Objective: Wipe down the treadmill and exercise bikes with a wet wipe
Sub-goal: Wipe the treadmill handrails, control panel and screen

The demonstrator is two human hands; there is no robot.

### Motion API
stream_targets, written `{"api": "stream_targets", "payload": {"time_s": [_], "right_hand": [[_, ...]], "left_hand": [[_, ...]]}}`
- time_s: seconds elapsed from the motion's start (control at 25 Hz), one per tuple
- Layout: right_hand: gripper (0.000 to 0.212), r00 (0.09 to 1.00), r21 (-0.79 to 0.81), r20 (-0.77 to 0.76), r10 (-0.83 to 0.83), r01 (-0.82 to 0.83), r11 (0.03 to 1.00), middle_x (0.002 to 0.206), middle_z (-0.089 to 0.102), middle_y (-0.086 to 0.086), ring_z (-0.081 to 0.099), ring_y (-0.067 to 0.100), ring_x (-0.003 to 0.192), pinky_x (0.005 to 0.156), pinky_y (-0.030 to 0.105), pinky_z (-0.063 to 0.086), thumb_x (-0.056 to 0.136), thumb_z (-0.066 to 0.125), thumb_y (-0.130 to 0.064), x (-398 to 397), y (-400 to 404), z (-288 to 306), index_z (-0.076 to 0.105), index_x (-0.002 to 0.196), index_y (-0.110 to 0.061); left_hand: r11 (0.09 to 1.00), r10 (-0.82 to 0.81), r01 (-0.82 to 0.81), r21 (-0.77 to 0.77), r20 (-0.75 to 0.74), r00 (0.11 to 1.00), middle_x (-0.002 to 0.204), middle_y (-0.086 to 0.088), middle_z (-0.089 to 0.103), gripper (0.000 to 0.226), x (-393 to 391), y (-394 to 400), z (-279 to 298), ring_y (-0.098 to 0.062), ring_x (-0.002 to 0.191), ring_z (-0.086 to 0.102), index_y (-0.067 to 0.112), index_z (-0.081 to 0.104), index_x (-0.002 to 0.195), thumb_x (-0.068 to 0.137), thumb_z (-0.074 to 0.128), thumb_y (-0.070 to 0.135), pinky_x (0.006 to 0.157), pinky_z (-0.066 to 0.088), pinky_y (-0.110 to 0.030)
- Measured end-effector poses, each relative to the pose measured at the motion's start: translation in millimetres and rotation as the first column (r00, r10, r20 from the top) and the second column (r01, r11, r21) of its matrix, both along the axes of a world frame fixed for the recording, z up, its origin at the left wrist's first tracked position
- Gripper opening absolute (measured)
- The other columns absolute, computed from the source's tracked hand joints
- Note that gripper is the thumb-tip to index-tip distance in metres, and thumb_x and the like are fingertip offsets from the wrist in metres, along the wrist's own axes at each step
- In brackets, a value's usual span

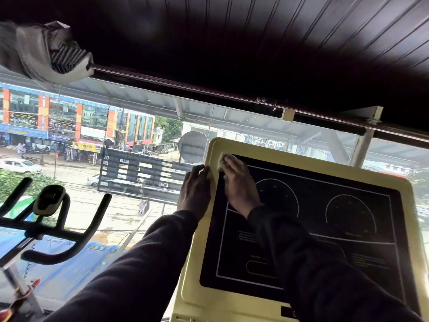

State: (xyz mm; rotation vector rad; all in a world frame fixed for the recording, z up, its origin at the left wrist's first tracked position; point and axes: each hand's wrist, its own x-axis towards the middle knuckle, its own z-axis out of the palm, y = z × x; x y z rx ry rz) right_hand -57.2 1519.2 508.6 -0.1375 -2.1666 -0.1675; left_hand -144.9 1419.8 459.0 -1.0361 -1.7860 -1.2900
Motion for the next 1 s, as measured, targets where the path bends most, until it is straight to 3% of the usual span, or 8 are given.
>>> {"api": "stream_targets", "payload": {"time_s": [0.16, 0.32, 0.48, 0.64, 0.8, 0.92, 1.0], "right_hand": [[0.036, 0.982, 0.169, 0.073, 0.174, -0.184, 0.968, 0.131, 0.06, 0.005, 0.051, 0.021, 0.121, 0.103, 0.03, 0.045, 0.085, 0.063, 0.005, 5, -2, -18, 0.067, 0.119, -0.007], [0.039, 0.999, 0.039, -0.026, -0.02, 0.021, 0.999, 0.135, 0.057, 0.008, 0.048, 0.025, 0.124, 0.104, 0.03, 0.044, 0.084, 0.063, 0.008, 3, -1, -7, 0.065, 0.121, -0.006], [0.038, 0.987, 0.18, 0.078, 0.143, -0.154, 0.972, 0.13, 0.061, 0.007, 0.053, 0.022, 0.121, 0.105, 0.026, 0.041, 0.083, 0.066, 0.007, 9, -15, -35, 0.068, 0.118, -0.006], [0.03, 0.998, -0.053, -0.069, -0.003, 0.0, 0.999, 0.124, 0.064, 0.007, 0.057, 0.026, 0.114, 0.096, 0.028, 0.045, 0.084, 0.064, 0.005, 10, -17, -27, 0.071, 0.11, -0.009], [0.041, 0.989, 0.124, 0.05, 0.142, -0.148, 0.981, 0.129, 0.061, 0.005, 0.052, 0.02, 0.123, 0.106, 0.031, 0.044, 0.082, 0.063, 0.012, 14, -22, -50, 0.066, 0.118, -0.008], [0.041, 0.996, -0.082, -0.085, 0.009, -0.016, 0.996, 0.129, 0.061, 0.003, 0.053, 0.021, 0.12, 0.101, 0.032, 0.048, 0.082, 0.06, 0.014, 15, -17, -47, 0.067, 0.114, -0.011], [0.043, 0.999, -0.087, -0.048, 0.027, -0.031, 0.996, 0.132, 0.059, 0.003, 0.049, 0.019, 0.124, 0.107, 0.025, 0.041, 0.083, 0.059, 0.014, 13, -32, -58, 0.066, 0.118, -0.011]], "left_hand": [[0.995, -0.059, 0.059, -0.083, -0.002, 0.998, 0.114, -0.015, 0.06, 0.033, 6, -17, 7, -0.032, 0.099, 0.061, 0.001, 0.064, 0.122, 0.09, 0.059, -0.005, 0.085, 0.052, -0.04], [0.988, -0.047, 0.049, -0.146, 0.021, 0.999, 0.118, -0.015, 0.06, 0.037, 8, -27, 11, -0.032, 0.102, 0.061, 0.001, 0.064, 0.125, 0.089, 0.059, -0.005, 0.087, 0.05, -0.037], [0.985, -0.07, 0.074, -0.154, 0.031, 0.997, 0.109, -0.015, 0.061, 0.031, 13, -34, 6, -0.032, 0.093, 0.062, 0.001, 0.068, 0.116, 0.088, 0.057, -0.008, 0.079, 0.05, -0.036], [0.982, -0.037, 0.049, -0.184, 0.072, 0.997, 0.12, -0.014, 0.059, 0.043, 15, -35, 5, -0.031, 0.106, 0.06, 0.004, 0.061, 0.13, 0.089, 0.055, -0.007, 0.086, 0.044, -0.029], [0.971, -0.08, 0.1, -0.216, 0.1, 0.992, 0.115, -0.013, 0.059, 0.041, 16, -40, 5, -0.031, 0.101, 0.06, 0.006, 0.063, 0.127, 0.089, 0.055, -0.007, 0.081, 0.042, -0.027], [0.963, -0.069, 0.098, -0.251, 0.12, 0.99, 0.121, -0.011, 0.057, 0.049, 15, -44, 2, -0.029, 0.105, 0.059, 0.009, 0.057, 0.136, 0.089, 0.056, -0.006, 0.084, 0.04, -0.024], [0.965, -0.078, 0.111, -0.239, 0.143, 0.987, 0.121, -0.012, 0.057, 0.049, 15, -44, 1, -0.03, 0.105, 0.06, 0.008, 0.057, 0.136, 0.089, 0.056, -0.006, 0.087, 0.046, -0.029]]}}
